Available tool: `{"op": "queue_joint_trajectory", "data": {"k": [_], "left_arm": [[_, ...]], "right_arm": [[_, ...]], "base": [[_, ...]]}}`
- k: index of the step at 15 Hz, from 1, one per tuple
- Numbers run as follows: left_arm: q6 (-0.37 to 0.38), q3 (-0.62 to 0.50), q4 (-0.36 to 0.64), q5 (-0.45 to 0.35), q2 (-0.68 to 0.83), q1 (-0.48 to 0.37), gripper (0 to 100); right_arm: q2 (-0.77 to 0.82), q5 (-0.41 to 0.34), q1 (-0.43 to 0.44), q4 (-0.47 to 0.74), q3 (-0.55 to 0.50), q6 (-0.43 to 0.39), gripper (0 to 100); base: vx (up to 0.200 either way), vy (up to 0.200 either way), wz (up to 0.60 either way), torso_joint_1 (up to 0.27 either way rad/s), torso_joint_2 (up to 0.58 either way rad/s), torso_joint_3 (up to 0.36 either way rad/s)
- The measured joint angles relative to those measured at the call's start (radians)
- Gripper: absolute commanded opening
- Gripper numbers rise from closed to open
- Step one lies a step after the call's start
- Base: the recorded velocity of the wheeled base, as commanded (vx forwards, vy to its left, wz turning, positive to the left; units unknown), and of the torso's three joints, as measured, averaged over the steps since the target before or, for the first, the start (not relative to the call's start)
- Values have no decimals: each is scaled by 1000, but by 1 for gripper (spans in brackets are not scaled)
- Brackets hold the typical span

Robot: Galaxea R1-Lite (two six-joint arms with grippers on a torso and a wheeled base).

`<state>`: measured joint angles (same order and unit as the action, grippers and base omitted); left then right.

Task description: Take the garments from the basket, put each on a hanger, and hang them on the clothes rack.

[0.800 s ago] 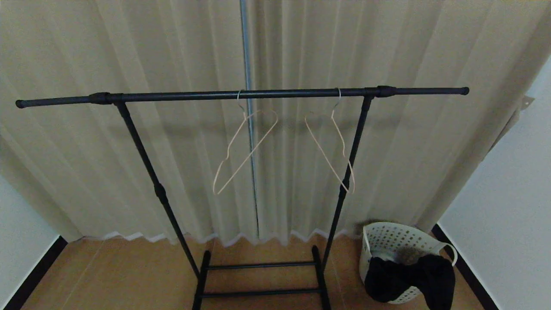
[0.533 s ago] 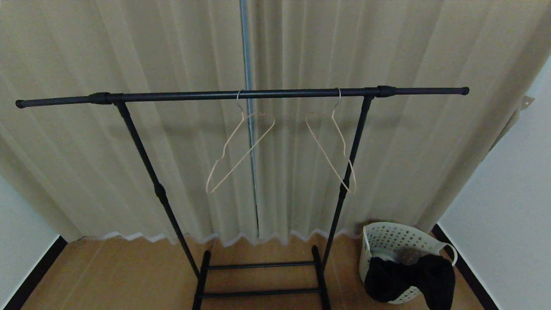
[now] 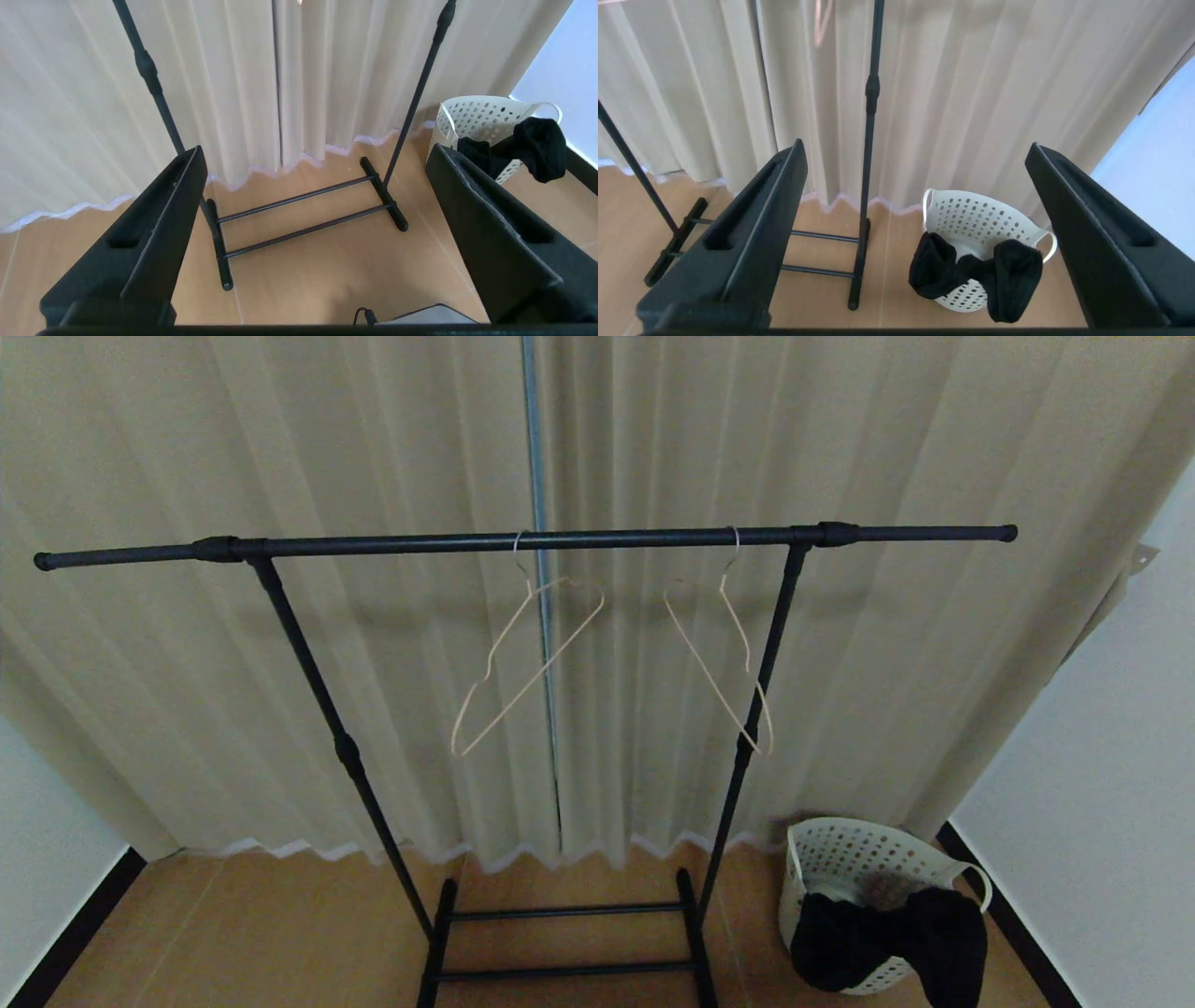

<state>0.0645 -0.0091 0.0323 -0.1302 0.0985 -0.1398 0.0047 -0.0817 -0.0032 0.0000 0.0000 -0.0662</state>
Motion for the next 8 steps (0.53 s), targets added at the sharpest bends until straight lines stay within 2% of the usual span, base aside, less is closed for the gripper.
{"op": "queue_joint_trajectory", "data": {"k": [8], "left_arm": [[0,0,0,0,0,0,100]], "right_arm": [[0,4,0,0,0,3,100]], "base": [[0,0,0,0,0,0]]}}
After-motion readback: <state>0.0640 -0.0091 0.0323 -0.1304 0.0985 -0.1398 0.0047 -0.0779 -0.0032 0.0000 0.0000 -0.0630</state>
